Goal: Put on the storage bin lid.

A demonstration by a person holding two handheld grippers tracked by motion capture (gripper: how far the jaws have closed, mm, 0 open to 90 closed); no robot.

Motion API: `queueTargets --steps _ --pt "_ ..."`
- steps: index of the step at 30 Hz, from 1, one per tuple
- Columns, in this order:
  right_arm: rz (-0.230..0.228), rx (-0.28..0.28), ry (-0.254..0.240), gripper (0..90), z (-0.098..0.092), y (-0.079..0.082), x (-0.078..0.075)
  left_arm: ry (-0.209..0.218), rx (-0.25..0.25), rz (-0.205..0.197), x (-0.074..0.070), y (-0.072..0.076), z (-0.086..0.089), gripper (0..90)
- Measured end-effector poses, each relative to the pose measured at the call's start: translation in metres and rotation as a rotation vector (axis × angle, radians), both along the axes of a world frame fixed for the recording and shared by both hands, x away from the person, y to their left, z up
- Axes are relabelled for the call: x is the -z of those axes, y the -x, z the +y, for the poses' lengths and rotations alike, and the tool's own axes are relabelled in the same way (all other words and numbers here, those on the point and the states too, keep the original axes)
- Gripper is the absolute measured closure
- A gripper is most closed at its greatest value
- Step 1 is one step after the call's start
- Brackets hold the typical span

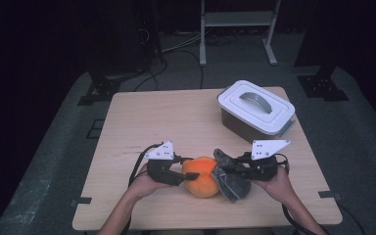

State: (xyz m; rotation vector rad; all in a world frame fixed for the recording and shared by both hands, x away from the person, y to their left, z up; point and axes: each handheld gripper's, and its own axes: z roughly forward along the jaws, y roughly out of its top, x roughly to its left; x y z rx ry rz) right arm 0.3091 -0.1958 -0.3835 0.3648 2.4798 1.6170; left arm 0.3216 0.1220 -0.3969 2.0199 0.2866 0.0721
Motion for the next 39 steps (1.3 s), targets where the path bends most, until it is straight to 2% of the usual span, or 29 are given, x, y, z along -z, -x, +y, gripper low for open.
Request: queueTargets --steps 2,4,6,8,10,14,17,19,22,24,25,27,30,32,35,37,39 --pt "-0.025 -0.015 -0.02 74.3 0.005 0.002 -0.009 -0.01 0.0 -0.001 -0.001 0.001 -0.002 47.0" --pt "-0.053 -0.032 0.013 74.3 0.015 0.005 -0.014 -0.008 -0.005 0.001 -0.001 0.001 -0.002 47.0" --pt "-0.077 -0.041 0.072 74.1 0.024 0.005 -0.011 -0.007 -0.014 0.006 -0.001 0.0 0.001 46.9" --pt "-0.074 -0.042 0.09 74.1 0.026 0.003 -0.004 -0.008 -0.015 0.007 0.0 -0.001 0.003 46.7" --pt "-0.068 -0.036 0.085 74.1 0.024 0.002 0.003 -0.001 -0.015 0.009 0.002 -0.001 0.004 45.0" --pt "-0.036 -0.006 0.097 74.2 0.013 0.001 0.013 0.035 -0.003 0.031 0.01 -0.004 0.002 29.7" --pt "-0.022 0.018 0.091 74.1 0.005 0.001 0.018 0.025 0.003 0.033 0.017 -0.004 -0.003 19.0" --pt "-0.025 0.02 0.093 74.0 0.004 0.001 0.016 0.027 0.003 0.032 0.018 -0.003 -0.005 20.9" --pt "-0.042 0.007 0.059 74.1 0.006 0.004 0.007 0.015 0.003 -0.004 0.016 0.0 -0.007 35.3" --pt "-0.056 -0.018 0.03 74.0 0.012 0.007 0.001 0.011 0.003 -0.016 0.014 0.002 -0.01 39.8" --pt "-0.066 -0.025 0.038 73.9 0.016 0.008 0.0 0.004 0.002 -0.024 0.014 0.002 -0.011 41.1" --pt "-0.081 -0.027 0.058 73.8 0.02 0.009 0.002 0.001 -0.007 -0.027 0.012 0.002 -0.01 43.0" --pt "-0.067 -0.025 0.043 73.9 0.017 0.006 0.005 0.01 -0.021 -0.016 0.011 0.0 -0.005 44.3" --pt "-0.062 -0.014 0.061 73.9 0.015 0.005 0.009 0.012 -0.038 -0.023 0.009 -0.001 0.0 44.4" --pt "-0.045 -0.001 0.114 73.8 0.012 0.003 0.017 0.022 -0.054 -0.018 0.007 -0.002 0.006 44.4" --pt "-0.03 -0.004 0.108 73.8 0.013 0.002 0.019 0.024 -0.05 -0.018 0.007 -0.002 0.007 44.4" --pt "-0.039 -0.008 0.081 73.8 0.014 0.003 0.013 0.018 -0.03 -0.027 0.008 0.0 0.005 44.4"
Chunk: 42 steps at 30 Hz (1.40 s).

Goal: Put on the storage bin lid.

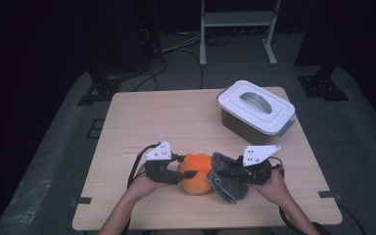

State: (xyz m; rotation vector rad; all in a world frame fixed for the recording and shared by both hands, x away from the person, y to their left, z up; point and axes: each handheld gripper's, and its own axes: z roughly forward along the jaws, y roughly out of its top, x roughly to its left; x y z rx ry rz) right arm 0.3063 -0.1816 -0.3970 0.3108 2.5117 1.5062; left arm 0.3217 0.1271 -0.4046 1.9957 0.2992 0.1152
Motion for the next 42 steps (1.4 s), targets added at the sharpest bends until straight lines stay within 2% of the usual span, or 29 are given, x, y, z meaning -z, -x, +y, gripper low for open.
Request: queueTargets --steps 3,6,9,11,14,17,20,22,26,29,32,34,36,37,39,42 --pt "-0.002 -0.01 -0.059 73.7 0.001 -0.002 -0.008 -0.027 0.042 -0.03 0.0 0.004 -0.005 44.4" --pt "0.011 -0.008 -0.042 73.5 0.001 -0.005 -0.003 -0.034 0.048 -0.029 0.002 0.004 -0.004 44.0" --pt "0.045 -0.012 -0.032 73.4 -0.003 -0.006 0.006 -0.019 0.049 -0.009 0.005 0.002 0.001 43.6" --pt "0.056 -0.015 -0.025 73.4 -0.005 -0.006 0.007 -0.015 0.065 -0.012 0.006 0.003 0.001 42.6" --pt "0.051 -0.026 -0.043 73.3 -0.003 -0.004 0.002 -0.016 0.109 -0.041 0.007 0.006 -0.001 40.3" --pt "0.047 -0.057 -0.09 73.3 0.001 -0.002 -0.005 -0.028 0.147 -0.074 0.008 0.01 -0.005 40.1" --pt "0.057 -0.076 -0.063 73.3 0.003 -0.002 -0.002 -0.038 0.157 -0.081 0.008 0.012 -0.005 40.2" --pt "0.093 -0.092 -0.054 73.3 0.001 -0.004 0.003 -0.041 0.162 -0.079 0.008 0.012 -0.006 40.2" --pt "0.114 -0.078 -0.011 73.3 -0.009 -0.006 0.006 -0.046 0.173 -0.085 0.008 0.014 -0.007 40.1" --pt "0.1 -0.081 -0.038 73.3 -0.009 -0.002 0.001 -0.041 0.184 -0.086 0.008 0.014 -0.008 40.0" --pt "0.089 -0.106 -0.044 73.2 0.0 0.001 -0.002 -0.034 0.193 -0.059 0.008 0.013 -0.008 36.8" --pt "0.095 -0.114 -0.035 73.2 0.004 0.001 0.001 -0.007 0.189 -0.003 0.007 0.011 -0.008 27.2" --pt "0.103 -0.123 -0.039 73.2 0.004 0.001 0.004 -0.011 0.162 -0.002 0.007 0.01 -0.008 19.2" --pt "0.106 -0.123 -0.039 73.2 0.004 0.002 0.004 -0.034 0.15 -0.001 0.007 0.009 -0.009 16.9" --pt "0.099 -0.132 -0.036 73.2 0.006 0.005 0.002 -0.042 0.167 0.009 0.011 0.01 -0.01 17.9" --pt "0.104 -0.143 -0.027 73.1 0.006 0.005 0.004 -0.073 0.176 -0.042 0.007 0.013 -0.01 33.0"
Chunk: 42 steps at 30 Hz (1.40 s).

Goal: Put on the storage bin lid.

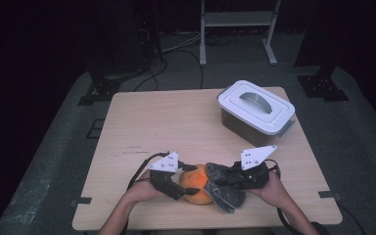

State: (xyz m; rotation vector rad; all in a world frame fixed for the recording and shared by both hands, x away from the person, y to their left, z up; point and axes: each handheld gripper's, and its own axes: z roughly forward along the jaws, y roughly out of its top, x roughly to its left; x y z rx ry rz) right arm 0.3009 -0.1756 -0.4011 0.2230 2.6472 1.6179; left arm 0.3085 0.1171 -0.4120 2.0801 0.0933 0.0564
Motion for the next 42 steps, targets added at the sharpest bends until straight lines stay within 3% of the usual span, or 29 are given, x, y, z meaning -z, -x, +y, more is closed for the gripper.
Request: queueTargets --steps 3,8,13,15,17,22,26,29,32,37,42 --pt "0.013 0.007 0.012 73.5 -0.007 -0.003 0.002 -0.006 -0.007 -0.043 -0.003 0.002 -0.001 41.3" --pt "0.039 0.05 0.04 73.4 -0.021 -0.008 0.005 -0.004 0.006 -0.059 -0.003 0.003 -0.002 43.0" --pt "-0.004 0.01 -0.016 73.5 -0.005 0.0 -0.008 -0.03 0.044 -0.107 -0.004 0.01 -0.009 42.1" --pt "-0.01 -0.004 -0.01 73.5 0.0 0.002 -0.009 -0.039 0.047 -0.127 -0.005 0.011 -0.008 41.6" --pt "0.004 -0.008 -0.014 73.5 -0.001 0.0 -0.006 -0.036 0.039 -0.12 -0.005 0.01 -0.006 41.5" --pt "0.041 0.011 0.03 73.7 -0.013 -0.006 0.001 -0.036 0.045 -0.119 -0.005 0.011 -0.009 41.1" --pt "0.01 -0.001 0.016 73.8 -0.007 -0.002 -0.008 -0.047 0.07 -0.139 -0.005 0.014 -0.016 40.7" --pt "-0.005 -0.04 -0.041 73.8 0.002 0.002 -0.018 -0.073 0.099 -0.175 -0.005 0.021 -0.024 40.3" --pt "-0.04 -0.059 0.015 73.8 0.011 0.006 -0.02 -0.089 0.109 -0.191 -0.005 0.023 -0.025 40.0" --pt "0.005 -0.04 0.043 73.8 0.001 0.001 -0.011 -0.08 0.101 -0.178 -0.004 0.021 -0.023 40.0" --pt "-0.023 -0.033 0.019 73.7 0.002 0.005 -0.018 -0.079 0.1 -0.191 -0.004 0.021 -0.027 39.7"
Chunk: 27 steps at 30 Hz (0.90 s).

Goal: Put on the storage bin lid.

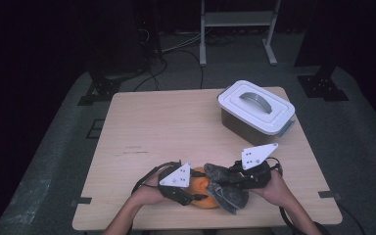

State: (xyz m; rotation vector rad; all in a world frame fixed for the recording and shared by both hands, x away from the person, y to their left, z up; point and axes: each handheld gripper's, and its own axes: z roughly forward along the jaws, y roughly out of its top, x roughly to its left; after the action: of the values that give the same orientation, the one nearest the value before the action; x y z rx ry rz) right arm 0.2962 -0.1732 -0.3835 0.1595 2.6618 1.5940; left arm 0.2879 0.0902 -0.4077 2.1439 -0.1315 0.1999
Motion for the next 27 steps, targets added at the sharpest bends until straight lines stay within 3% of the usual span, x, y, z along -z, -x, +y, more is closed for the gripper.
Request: queueTargets --steps 4,7,10,13,16,18,23,27 --pt "0.01 -0.011 0.01 73.9 0.002 -0.003 0.003 -0.009 0.01 -0.001 0.0 0.0 0.003 40.0" --pt "0.043 0.005 0.013 73.9 -0.005 -0.008 0.01 -0.01 0.009 0.006 0.0 -0.001 0.007 40.0" --pt "0.083 0.036 0.047 73.8 -0.017 -0.014 0.02 -0.011 0.019 0.008 0.0 0.0 0.008 39.9" --pt "0.088 0.031 0.032 73.8 -0.019 -0.014 0.019 -0.018 0.041 -0.007 -0.001 0.002 0.005 39.4" --pt "0.076 0.001 0.0 73.7 -0.011 -0.012 0.013 -0.034 0.064 -0.027 -0.001 0.005 0.002 38.5" --pt "0.082 -0.008 0.004 73.7 -0.006 -0.013 0.014 -0.041 0.065 -0.034 -0.001 0.006 0.003 38.3" --pt "0.114 0.014 0.013 73.8 -0.013 -0.018 0.021 -0.02 0.029 -0.009 -0.001 0.001 0.007 39.7" --pt "0.134 0.055 0.029 73.8 -0.023 -0.021 0.029 0.015 -0.016 0.053 0.0 -0.008 0.017 39.7"
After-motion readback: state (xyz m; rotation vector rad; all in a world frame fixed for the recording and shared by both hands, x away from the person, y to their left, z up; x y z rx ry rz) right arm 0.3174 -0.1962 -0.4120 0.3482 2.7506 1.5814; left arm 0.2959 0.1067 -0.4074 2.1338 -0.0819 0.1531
